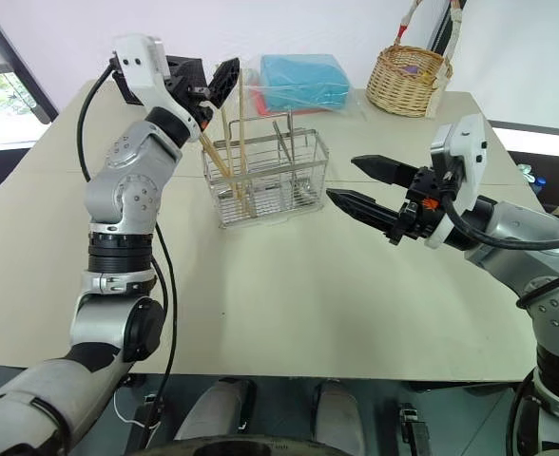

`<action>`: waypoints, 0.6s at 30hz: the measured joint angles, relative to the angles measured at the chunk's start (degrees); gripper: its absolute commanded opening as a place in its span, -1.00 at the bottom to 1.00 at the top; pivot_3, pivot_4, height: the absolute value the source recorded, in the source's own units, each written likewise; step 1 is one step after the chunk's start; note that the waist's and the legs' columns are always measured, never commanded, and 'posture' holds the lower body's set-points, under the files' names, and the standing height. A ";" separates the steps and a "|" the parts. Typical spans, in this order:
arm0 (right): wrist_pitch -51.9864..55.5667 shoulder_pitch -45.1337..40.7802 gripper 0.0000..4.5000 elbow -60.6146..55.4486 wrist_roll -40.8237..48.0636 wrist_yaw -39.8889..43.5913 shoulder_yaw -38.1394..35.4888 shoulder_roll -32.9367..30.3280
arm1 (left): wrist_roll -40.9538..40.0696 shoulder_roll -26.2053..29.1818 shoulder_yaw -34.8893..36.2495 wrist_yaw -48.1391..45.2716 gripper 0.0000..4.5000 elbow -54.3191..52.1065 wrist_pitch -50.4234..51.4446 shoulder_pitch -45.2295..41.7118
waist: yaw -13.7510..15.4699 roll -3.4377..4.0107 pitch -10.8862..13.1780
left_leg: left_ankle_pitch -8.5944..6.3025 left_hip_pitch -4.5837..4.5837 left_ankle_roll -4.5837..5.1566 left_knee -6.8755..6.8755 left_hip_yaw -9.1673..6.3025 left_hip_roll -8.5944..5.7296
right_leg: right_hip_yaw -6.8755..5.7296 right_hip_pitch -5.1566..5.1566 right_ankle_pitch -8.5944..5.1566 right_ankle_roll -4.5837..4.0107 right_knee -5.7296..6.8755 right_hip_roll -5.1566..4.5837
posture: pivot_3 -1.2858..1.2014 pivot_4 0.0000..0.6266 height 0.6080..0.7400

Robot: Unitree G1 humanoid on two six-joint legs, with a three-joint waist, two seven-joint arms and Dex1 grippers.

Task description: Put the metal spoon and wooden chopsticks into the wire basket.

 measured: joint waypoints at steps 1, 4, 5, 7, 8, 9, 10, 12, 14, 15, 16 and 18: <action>0.00 -0.02 0.56 0.02 -0.01 0.00 0.00 0.00 | 0.00 0.39 0.16 0.00 0.99 -0.34 0.04 0.01 | 0.00 0.00 0.00 | 0.00 0.00 0.00 0.00 0.00 0.00 | 0.00 0.00 0.00 0.00 0.00 0.00 | 0.03 -0.52 -0.20; -0.05 -0.37 0.56 0.45 -0.38 0.34 0.11 -0.08 | -0.04 4.30 0.00 -1.45 0.99 -3.03 1.60 -0.11 | -0.21 0.01 0.01 | 0.00 0.01 0.00 -0.02 0.02 0.02 | 0.01 -0.02 0.00 0.00 -0.01 0.03 | 0.03 -0.52 -0.20; -0.09 -0.37 0.56 0.90 -0.75 0.67 0.12 -0.22 | -0.05 6.58 0.04 -2.58 0.99 -4.04 2.32 -0.31 | -0.29 0.02 0.02 | 0.00 0.01 0.00 -0.02 0.02 0.04 | 0.01 -0.03 0.00 0.00 -0.01 0.06 | 0.03 -0.52 -0.20; -0.49 -0.35 0.56 2.14 -2.21 1.74 0.18 -0.77 | -0.34 12.40 0.01 -6.69 0.99 -6.26 4.00 -0.60 | -0.26 0.11 0.07 | 0.00 0.01 0.00 -0.04 0.01 0.07 | 0.01 -0.03 0.00 -0.01 0.00 0.12 | 0.03 -0.52 -0.20; -0.76 -0.30 0.56 2.71 -2.92 2.29 0.22 -1.06 | -0.75 14.95 0.09 -8.93 0.99 -7.03 4.54 -0.60 | -0.23 0.15 0.08 | 0.00 0.02 0.00 -0.04 0.00 0.07 | 0.01 -0.03 -0.01 -0.02 0.01 0.13 | 0.03 -0.52 -0.20; -1.17 -0.22 0.56 3.36 -3.75 3.02 0.28 -1.46 | -1.32 17.92 -0.06 -11.80 0.99 -7.79 5.51 -0.57 | -0.23 0.17 0.10 | 0.00 0.01 0.00 -0.04 0.00 0.08 | 0.01 -0.03 -0.01 -0.02 0.00 0.15 | 0.03 -0.52 -0.20; -1.77 -0.08 0.56 4.21 -5.08 4.04 0.41 -2.34 | -2.11 21.98 -0.23 -15.65 0.99 -8.66 6.71 -0.44 | -0.25 0.19 0.12 | 0.00 0.01 0.00 -0.04 0.01 0.08 | 0.01 -0.04 -0.01 -0.03 0.00 0.15 | 0.03 -0.52 -0.20; -3.00 0.16 0.56 6.16 -7.55 6.10 0.61 -3.44 | -3.45 30.33 -0.08 -23.46 0.99 -10.79 8.27 1.29 | -0.54 0.24 0.12 | -0.01 0.03 0.00 -0.09 0.01 0.10 | 0.03 -0.03 -0.02 -0.04 -0.05 0.15 | 0.03 -0.52 -0.20; -4.59 0.68 0.56 8.56 -10.12 8.57 0.77 -4.78 | -4.35 41.58 0.92 -33.78 0.99 -13.14 8.41 9.17 | -1.67 0.54 0.06 | -0.04 0.07 0.04 -0.19 0.07 0.12 | 0.08 -0.01 -0.08 -0.15 -0.14 0.14 | 0.03 -0.52 -0.20; -4.98 0.94 0.56 10.03 -11.21 9.38 0.53 -5.16 | -4.37 44.77 1.69 -37.41 0.99 -13.00 8.47 12.70 | -1.77 0.60 0.06 | -0.05 0.09 0.07 -0.18 0.11 0.12 | 0.12 -0.01 -0.12 -0.23 -0.14 0.12 | 0.03 -0.52 -0.20; -5.42 1.06 0.56 11.32 -12.12 9.97 0.50 -5.17 | -4.47 46.84 1.89 -40.24 0.99 -12.98 8.49 15.39 | -1.73 0.57 0.08 | -0.05 0.04 0.08 -0.16 0.07 0.14 | 0.10 -0.03 -0.12 -0.23 -0.15 0.13 | 0.03 -0.52 -0.20; -6.36 0.70 0.56 12.53 -13.61 11.31 1.23 -5.09 | -5.00 48.57 2.21 -43.84 0.99 -13.92 8.46 19.26 | -1.40 0.60 0.14 | -0.05 0.00 0.07 -0.12 -0.05 0.17 | 0.04 0.04 -0.15 -0.28 -0.29 0.14 | 0.03 -0.52 -0.20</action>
